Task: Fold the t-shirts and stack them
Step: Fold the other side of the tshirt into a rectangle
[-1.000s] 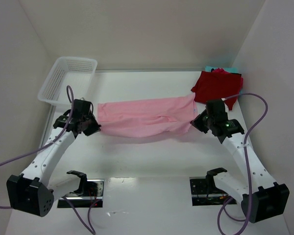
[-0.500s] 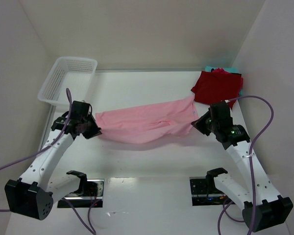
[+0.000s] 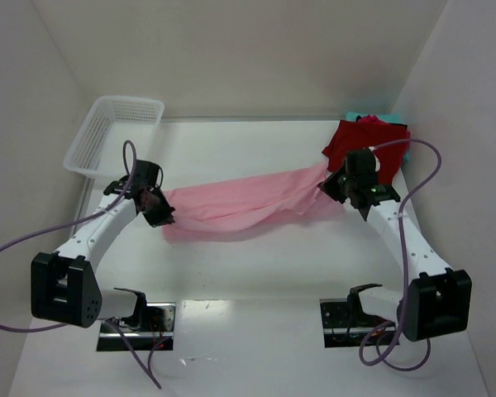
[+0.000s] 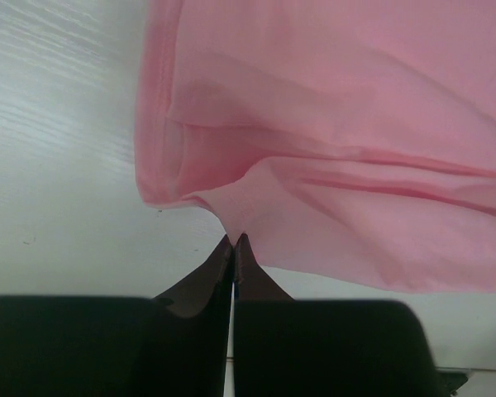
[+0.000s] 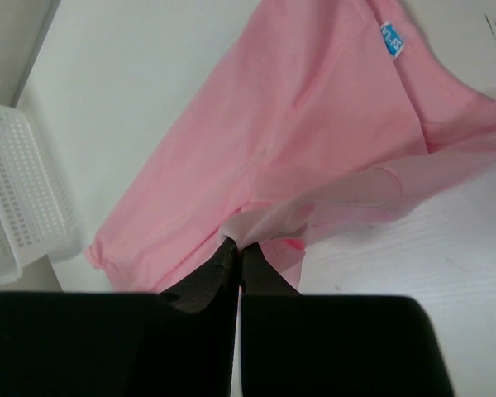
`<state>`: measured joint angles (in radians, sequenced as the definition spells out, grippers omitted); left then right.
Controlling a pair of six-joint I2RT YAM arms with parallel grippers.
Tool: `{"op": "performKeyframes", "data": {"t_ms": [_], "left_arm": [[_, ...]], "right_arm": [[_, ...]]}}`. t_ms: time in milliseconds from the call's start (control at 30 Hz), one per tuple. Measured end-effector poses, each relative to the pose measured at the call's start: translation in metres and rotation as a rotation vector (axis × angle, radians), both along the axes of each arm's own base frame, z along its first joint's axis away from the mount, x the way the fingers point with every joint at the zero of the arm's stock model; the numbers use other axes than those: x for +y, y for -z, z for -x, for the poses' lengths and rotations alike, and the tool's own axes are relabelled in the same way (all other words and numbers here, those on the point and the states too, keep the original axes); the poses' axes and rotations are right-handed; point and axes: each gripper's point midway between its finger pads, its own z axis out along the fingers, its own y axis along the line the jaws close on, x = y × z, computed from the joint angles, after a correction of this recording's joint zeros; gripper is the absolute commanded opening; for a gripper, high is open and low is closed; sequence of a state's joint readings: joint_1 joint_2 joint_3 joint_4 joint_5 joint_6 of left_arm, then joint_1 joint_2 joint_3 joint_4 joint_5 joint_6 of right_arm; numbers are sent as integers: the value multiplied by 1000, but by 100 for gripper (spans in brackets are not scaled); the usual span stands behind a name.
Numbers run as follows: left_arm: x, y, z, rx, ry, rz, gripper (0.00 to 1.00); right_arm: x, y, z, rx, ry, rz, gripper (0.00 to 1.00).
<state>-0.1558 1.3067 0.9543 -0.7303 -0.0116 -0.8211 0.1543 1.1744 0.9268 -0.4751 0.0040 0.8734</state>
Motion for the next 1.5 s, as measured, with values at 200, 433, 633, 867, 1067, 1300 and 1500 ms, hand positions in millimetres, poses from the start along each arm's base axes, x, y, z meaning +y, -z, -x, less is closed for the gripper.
{"op": "performKeyframes", "data": {"t_ms": [200, 433, 633, 867, 1067, 1300, 1500], "left_arm": [[18, 4, -10, 7, -113, 15, 0], [29, 26, -29, 32, -191, 29, 0], [30, 38, -42, 39, -218, 35, 0], [43, 37, -65, -3, -265, 24, 0], [44, 45, -69, 9, -281, 21, 0], [46, 45, -70, 3, -286, 12, 0], [50, 45, -72, -7, -294, -11, 25]], "right_arm": [[1, 4, -30, -19, 10, -1, 0], [7, 10, -67, -42, 6, -2, 0], [11, 31, -85, -11, -5, 0, 0], [14, 47, -95, 12, -28, 12, 2], [14, 60, -98, 36, -36, 25, 3], [15, 69, -102, 40, -51, 37, 8], [15, 70, -107, 17, -77, 57, 40]]}}
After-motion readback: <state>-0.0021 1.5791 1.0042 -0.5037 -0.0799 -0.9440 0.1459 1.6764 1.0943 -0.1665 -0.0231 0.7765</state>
